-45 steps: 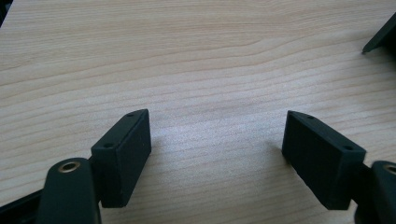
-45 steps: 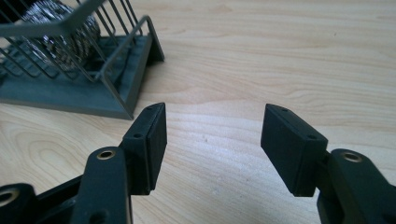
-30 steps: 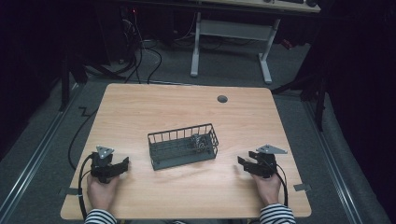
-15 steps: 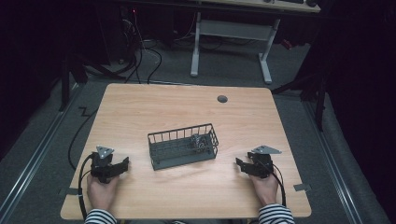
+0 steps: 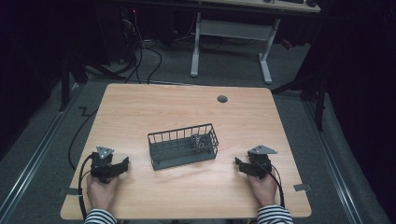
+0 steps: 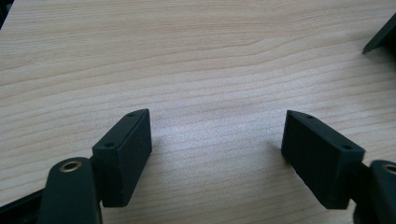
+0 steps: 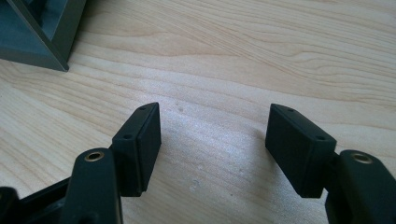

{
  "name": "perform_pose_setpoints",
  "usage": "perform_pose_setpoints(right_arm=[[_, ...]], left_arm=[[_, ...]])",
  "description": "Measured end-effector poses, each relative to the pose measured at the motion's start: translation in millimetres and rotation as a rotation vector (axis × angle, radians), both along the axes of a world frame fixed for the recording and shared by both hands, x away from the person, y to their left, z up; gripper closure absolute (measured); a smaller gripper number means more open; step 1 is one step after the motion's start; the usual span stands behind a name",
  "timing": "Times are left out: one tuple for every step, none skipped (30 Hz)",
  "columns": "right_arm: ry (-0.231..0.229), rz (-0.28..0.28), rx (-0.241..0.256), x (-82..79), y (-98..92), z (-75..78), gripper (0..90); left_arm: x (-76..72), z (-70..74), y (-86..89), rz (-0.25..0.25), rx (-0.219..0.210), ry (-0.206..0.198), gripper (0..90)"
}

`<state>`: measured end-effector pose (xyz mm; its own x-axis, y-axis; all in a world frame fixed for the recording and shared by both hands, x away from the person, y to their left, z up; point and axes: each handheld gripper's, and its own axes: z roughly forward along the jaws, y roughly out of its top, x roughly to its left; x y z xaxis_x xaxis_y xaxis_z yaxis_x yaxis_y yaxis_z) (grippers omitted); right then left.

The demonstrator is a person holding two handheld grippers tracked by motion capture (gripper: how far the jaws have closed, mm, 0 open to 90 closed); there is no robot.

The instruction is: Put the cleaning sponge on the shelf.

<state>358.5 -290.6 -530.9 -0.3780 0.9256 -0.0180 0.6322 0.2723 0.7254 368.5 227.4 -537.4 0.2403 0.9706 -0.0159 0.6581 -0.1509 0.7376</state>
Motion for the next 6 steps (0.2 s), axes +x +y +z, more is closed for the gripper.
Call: perform_pose_setpoints(right_arm=[[0.000,0.000,0.000,0.0,0.0,0.0,36.1],[0.000,0.000,0.000,0.0,0.0,0.0,36.1],[0.000,0.000,0.000,0.0,0.0,0.0,36.1],[0.000,0.001,0.000,0.0,-0.1,0.0,36.1],[0.000,0.000,0.000,0.0,0.0,0.0,36.1],[-0.001,0.001,0.000,0.1,-0.1,0.0,36.1]], left_arm=[[0.0,0.0,0.0,0.000,0.000,0.000,24.8],[0.0,0.0,0.0,-0.001,0.000,0.000,24.9],[-0.1,0.1,-0.1,-0.004,0.001,-0.001,25.2],[-0.2,0.0,-0.2,-0.006,0.001,-0.003,25.8],[-0.2,0.1,-0.1,-0.008,0.000,-0.002,26.2],[-0.3,0.0,-0.2,-0.008,0.000,-0.003,26.5]])
